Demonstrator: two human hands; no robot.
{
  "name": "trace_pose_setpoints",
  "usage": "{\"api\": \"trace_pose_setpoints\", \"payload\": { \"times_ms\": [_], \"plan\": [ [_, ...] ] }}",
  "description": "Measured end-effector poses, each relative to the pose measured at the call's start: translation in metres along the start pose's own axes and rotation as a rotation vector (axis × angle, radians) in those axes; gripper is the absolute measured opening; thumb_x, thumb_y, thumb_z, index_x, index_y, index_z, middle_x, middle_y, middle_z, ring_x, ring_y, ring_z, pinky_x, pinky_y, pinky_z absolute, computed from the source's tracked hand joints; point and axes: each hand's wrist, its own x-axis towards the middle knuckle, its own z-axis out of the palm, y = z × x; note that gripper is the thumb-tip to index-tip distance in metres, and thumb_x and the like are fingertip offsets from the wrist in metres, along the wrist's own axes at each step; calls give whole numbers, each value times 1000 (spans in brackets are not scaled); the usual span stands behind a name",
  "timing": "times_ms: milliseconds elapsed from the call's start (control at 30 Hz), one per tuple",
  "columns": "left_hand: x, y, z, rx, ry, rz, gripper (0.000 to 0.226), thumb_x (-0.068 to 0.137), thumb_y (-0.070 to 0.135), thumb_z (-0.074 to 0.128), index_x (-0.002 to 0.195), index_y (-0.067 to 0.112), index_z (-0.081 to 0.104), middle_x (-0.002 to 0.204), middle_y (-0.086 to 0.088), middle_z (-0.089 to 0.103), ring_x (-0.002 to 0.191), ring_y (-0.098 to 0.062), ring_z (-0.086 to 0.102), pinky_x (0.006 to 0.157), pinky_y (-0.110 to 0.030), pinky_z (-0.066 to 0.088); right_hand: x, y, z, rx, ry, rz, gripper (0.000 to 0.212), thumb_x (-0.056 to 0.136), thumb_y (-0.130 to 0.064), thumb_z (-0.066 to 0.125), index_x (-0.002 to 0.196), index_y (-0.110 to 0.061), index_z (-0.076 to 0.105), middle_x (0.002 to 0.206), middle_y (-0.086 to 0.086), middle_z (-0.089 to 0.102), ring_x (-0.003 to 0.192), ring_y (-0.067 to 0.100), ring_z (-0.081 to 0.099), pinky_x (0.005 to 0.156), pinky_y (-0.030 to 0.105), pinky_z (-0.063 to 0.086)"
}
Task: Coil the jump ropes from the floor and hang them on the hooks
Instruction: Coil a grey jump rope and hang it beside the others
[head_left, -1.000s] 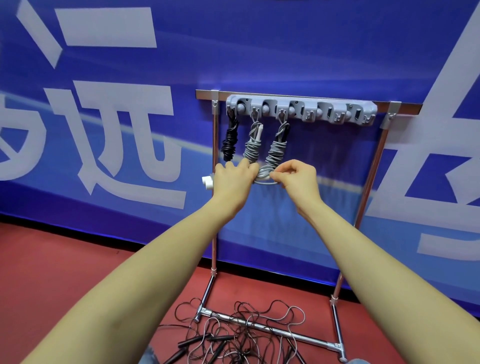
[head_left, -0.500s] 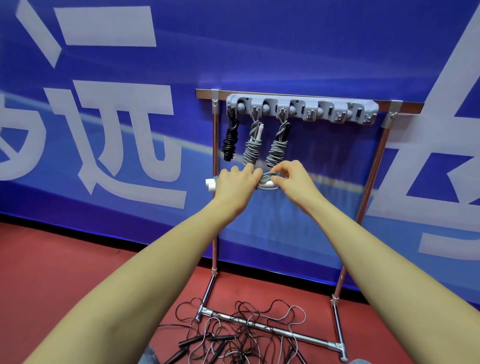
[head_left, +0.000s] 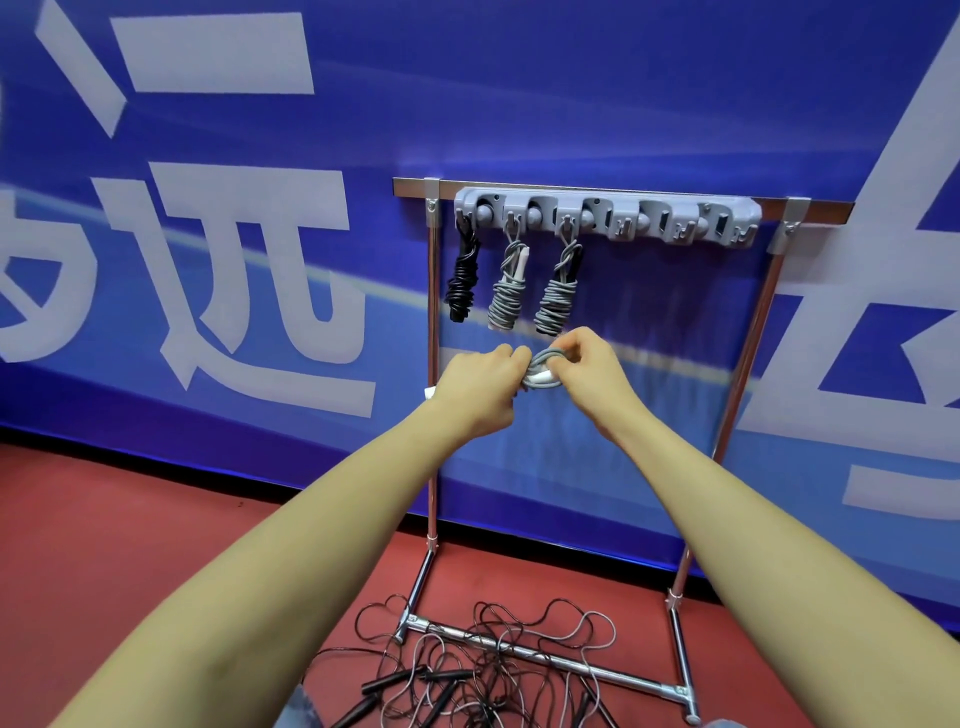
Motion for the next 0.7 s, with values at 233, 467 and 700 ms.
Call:
{"api": "trace_pose_setpoints", "payload": {
  "times_ms": [233, 467, 700],
  "plan": [
    [0, 1, 6, -324, 12, -83, 37, 91, 42, 28, 96, 11, 47, 89, 3, 45, 81, -26, 52, 64, -32, 31, -3, 1, -3, 81, 38, -8, 18, 82, 2, 56, 78, -16, 55, 78, -3, 59, 68, 6, 51, 54, 9, 36],
    [3, -1, 5, -382, 55, -106, 35, 95, 36, 30, 102, 13, 55, 90, 1, 48, 84, -26, 53, 67, -33, 36, -5, -3, -4, 170, 53, -35, 17, 81, 7, 57, 80, -11, 57, 75, -1, 61, 69, 8, 55, 56, 10, 42],
    [6, 6, 1, -453, 107, -239, 30, 92, 40, 40, 72, 18, 40, 68, 4, 43, 69, -22, 47, 57, -31, 33, -4, -5, -3, 237, 58, -48, 23, 79, 9, 57, 77, -13, 58, 75, 1, 63, 69, 10, 59, 58, 14, 47]
  ]
}}
